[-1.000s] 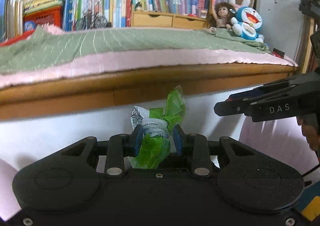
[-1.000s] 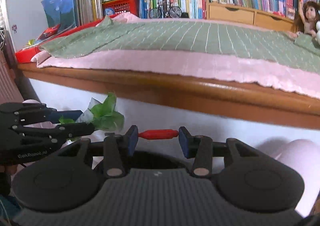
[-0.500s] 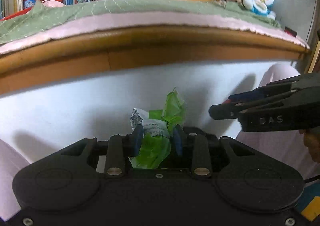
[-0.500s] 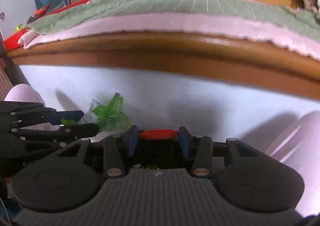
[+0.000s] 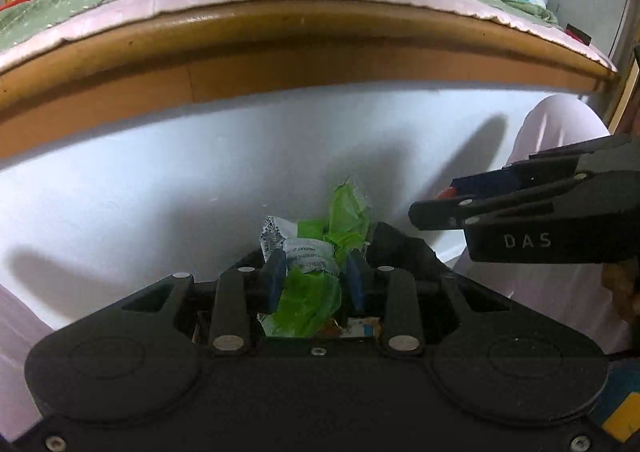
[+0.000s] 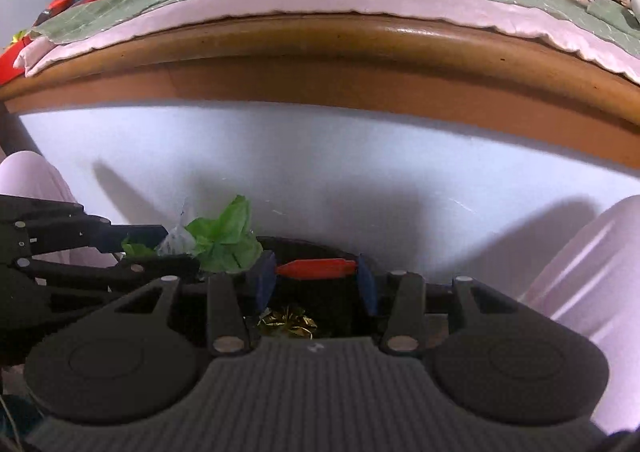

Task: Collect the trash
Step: 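Open the right tool to drop the red piece into the bin, then open the left tool to drop the green wrapper into the bin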

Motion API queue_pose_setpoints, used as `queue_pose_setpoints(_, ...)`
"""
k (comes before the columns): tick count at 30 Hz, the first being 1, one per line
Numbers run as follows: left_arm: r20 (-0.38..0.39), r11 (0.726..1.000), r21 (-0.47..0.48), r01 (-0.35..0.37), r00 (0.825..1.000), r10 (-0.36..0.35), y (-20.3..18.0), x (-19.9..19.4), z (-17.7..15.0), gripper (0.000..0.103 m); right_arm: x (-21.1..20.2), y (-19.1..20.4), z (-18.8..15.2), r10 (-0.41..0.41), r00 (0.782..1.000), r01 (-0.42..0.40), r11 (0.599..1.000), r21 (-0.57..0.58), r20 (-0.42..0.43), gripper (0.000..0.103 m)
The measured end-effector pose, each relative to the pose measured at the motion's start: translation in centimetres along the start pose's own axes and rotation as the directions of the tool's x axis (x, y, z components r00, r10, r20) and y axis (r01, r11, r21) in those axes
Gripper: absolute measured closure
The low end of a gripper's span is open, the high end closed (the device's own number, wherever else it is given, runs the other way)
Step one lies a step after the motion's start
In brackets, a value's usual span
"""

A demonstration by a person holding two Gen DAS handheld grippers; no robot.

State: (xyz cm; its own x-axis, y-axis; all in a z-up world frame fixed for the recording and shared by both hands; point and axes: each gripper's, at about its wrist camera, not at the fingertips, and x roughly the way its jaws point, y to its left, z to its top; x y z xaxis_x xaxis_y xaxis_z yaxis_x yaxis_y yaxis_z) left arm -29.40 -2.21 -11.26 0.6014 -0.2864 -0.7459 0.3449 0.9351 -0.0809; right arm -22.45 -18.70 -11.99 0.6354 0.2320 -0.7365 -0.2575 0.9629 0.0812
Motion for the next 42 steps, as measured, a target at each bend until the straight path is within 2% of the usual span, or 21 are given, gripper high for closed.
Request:
queue_pose_setpoints(3, -0.005, 1.0, 0.005, 0.0, 1.0, 0.0, -0.1, 0.2, 0.2, 0.072, 0.1, -0.2, -0.1, -0.001, 1.0, 0.001, 1.0, 0.003, -0.01, 0.054)
queue_pose_setpoints(6, -0.005, 1.0, -0.004, -0.008, 1.0, 0.008, 0.0, 0.4, 0.2, 0.072, 0.3, -0.1, 0.0, -0.018, 1.0, 0.018, 1.0, -0.001, -0.019, 0.036)
queue_pose_setpoints(8, -0.006, 1.0, -0.021, -0.017, 1.0, 0.017, 0.3, 0.5, 0.2, 0.072, 0.3, 0.1, 0.0, -0.041, 0.999, 0.041, 0.999, -0.015, -0.02, 0.019)
queue_pose_setpoints(13, -0.01, 0.998, -0.062, -0.033, 0.999, 0.033, 0.9, 0.7, 0.3, 0.072, 0.5, 0.7, -0.2, -0.053, 0.998, 0.051, 0.997, -0.055, -0.026, 0.012)
queue_pose_setpoints(17, -0.008, 0.997, -0.064, -0.04, 0.999, 0.04, 1.0, 0.8, 0.3, 0.075, 0.8, 0.9, -0.1, -0.073, 0.997, 0.07, 0.995, -0.073, -0.037, 0.0)
queue_pose_setpoints(39, -0.017, 0.995, -0.083, -0.051, 0.999, 0.05, 0.7, 1.0, 0.1, 0.074, 2.1, 1.5, 0.0, -0.079, 0.995, 0.074, 0.994, -0.08, -0.058, 0.0)
queue_pose_setpoints(40, -0.016, 0.995, -0.083, -0.055, 0.998, 0.054, 0.7, 1.0, 0.1, 0.072, 2.1, 1.5, 0.0, -0.078, 0.995, 0.073, 0.994, -0.078, -0.059, 0.0)
queue_pose_setpoints(42, -0.018, 0.994, -0.085, -0.073, 0.997, 0.071, 0.6, 1.1, 0.1, 0.05, 2.1, 1.4, 0.0, -0.078, 0.995, 0.074, 0.994, -0.074, -0.06, 0.0)
